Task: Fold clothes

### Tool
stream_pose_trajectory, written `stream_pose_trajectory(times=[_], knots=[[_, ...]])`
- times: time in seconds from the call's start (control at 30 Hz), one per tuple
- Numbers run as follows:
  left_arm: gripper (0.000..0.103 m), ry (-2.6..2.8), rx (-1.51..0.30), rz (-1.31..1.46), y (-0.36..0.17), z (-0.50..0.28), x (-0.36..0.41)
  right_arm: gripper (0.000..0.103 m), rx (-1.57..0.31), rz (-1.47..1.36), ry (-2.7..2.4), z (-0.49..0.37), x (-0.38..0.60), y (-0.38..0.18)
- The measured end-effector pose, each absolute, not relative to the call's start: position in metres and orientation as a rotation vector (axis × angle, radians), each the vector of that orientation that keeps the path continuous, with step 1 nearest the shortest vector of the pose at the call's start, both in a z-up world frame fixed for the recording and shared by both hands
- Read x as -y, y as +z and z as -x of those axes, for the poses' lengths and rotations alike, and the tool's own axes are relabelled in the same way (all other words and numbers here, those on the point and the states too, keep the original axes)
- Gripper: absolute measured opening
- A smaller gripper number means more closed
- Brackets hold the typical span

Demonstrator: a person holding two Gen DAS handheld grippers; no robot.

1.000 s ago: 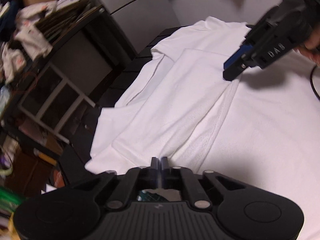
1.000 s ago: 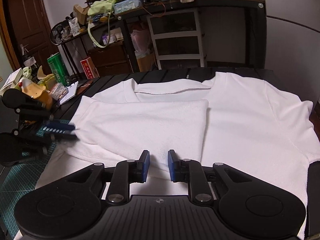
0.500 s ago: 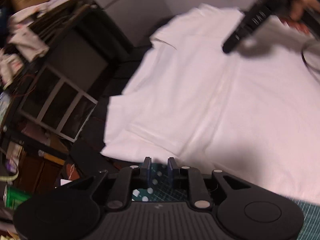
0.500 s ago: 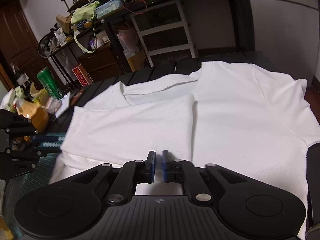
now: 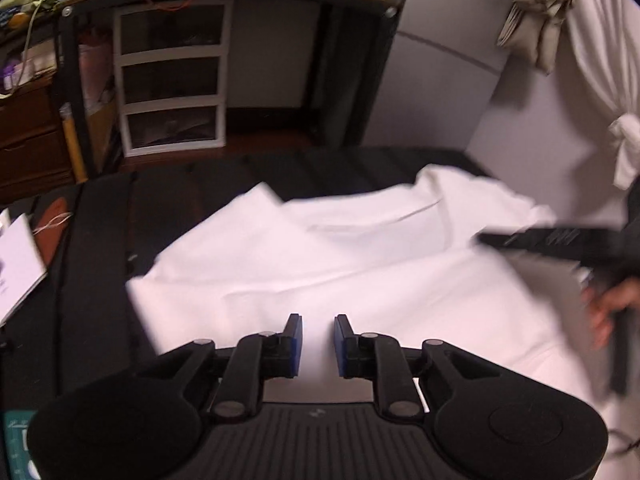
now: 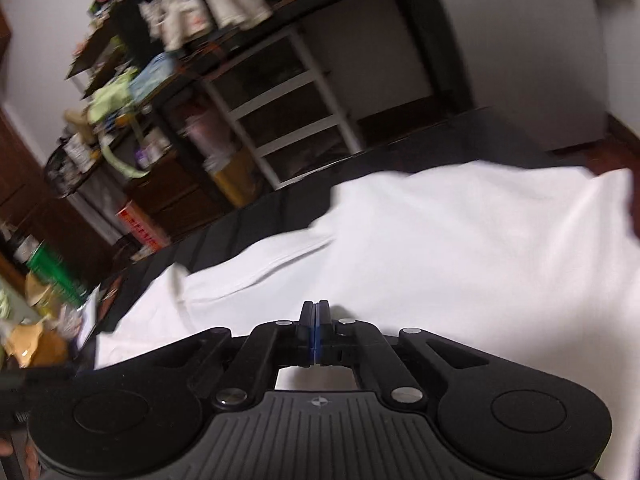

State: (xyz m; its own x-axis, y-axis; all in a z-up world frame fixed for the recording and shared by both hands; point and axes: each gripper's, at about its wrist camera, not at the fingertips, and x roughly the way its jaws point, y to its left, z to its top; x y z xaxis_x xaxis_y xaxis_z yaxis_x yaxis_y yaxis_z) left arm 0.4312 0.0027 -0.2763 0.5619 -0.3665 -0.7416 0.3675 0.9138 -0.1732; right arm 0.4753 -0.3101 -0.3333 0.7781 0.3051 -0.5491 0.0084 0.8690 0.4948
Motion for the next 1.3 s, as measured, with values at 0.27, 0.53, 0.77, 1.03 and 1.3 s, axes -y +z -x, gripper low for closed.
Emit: stream_pose_trajectory(times=[0.27, 0.53, 0.77, 1.03, 1.3], knots=[[0.034, -0.385, -0.768, 0.203, -0.236, -0.400, -0.041, 0.058, -0.559, -1.106, 0.070, -0.385, 0.528, -0.340], [0.040, -0.424, -0.864, 0.383, -0.237, -0.366, 0.007, 0.058, -0.614, -0.572, -0.059, -0.305, 0.570, -0.393], [0.040, -0.516, -0.985, 0.499, -0.256, -0.336, 0.084, 0.053, -0.587, -0.451, 0.012, -0.274, 0.556, -0.463], [0.040, -0.571, -1.017, 0.526, -0.290, -0.332, 0.132, 0.052, -0.635, -0.149, 0.185, -0.274, 0.523, -0.529], [0.040, -0.632, -0.928, 0.474, -0.292, -0.322, 0.135, 0.043, -0.613, -0.246, 0.316, -0.281, 0.503, -0.590]])
